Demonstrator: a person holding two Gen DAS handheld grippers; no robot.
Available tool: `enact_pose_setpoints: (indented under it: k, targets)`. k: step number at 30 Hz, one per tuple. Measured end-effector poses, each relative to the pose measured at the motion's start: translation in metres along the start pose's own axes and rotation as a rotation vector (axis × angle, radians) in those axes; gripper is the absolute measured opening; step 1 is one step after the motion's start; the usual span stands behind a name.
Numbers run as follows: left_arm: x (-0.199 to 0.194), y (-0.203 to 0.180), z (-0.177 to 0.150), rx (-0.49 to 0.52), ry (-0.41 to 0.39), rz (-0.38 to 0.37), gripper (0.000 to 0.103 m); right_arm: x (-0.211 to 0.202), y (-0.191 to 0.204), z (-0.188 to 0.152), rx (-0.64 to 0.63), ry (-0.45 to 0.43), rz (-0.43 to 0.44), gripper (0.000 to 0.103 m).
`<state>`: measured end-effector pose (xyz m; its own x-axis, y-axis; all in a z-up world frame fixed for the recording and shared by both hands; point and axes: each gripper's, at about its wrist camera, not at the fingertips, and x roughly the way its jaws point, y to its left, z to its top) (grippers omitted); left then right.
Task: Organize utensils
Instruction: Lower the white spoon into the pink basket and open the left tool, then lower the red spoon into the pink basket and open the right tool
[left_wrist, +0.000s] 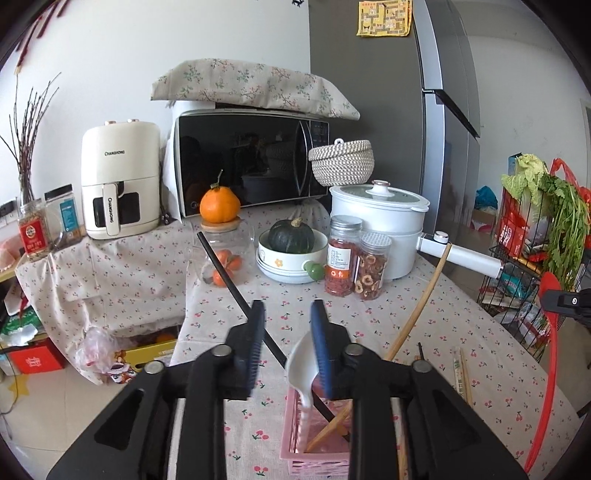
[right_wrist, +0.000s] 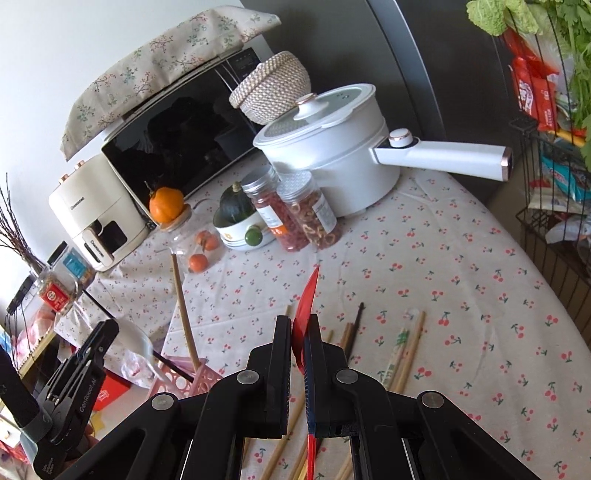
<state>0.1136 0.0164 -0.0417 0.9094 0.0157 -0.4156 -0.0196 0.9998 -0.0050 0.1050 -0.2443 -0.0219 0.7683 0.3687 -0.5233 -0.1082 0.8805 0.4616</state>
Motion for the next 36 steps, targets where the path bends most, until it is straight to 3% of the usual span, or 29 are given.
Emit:
enact_pose_setpoints:
  k: [2, 8, 14, 21, 31, 36]
  targets:
    - [-0.008, 0.001, 0.001, -0.014, -0.003, -0.006, 0.071, 0.000, 0.004, 0.000, -0.006, -0.006, 0.005, 0.005]
    - [-0.018, 0.011, 0.007, -0.061, 0.129, -0.020, 0.080, 0.000, 0.024, -0.001, -0.030, -0.043, 0.029, 0.005]
    - [-0.031, 0.037, 0.002, -0.145, 0.288, -0.017, 0.083, -0.002, 0.053, -0.002, -0.045, -0.118, 0.076, 0.005]
    - [-0.028, 0.055, -0.010, -0.185, 0.417, -0.035, 0.085, 0.006, 0.102, -0.008, -0.096, -0.193, 0.105, 0.005]
    - [-0.018, 0.064, -0.024, -0.189, 0.540, -0.054, 0.086, 0.026, 0.160, -0.006, -0.185, -0.399, 0.000, 0.005]
    - [-0.018, 0.068, -0.025, -0.187, 0.553, -0.057, 0.086, 0.045, 0.165, -0.009, -0.162, -0.420, -0.055, 0.005]
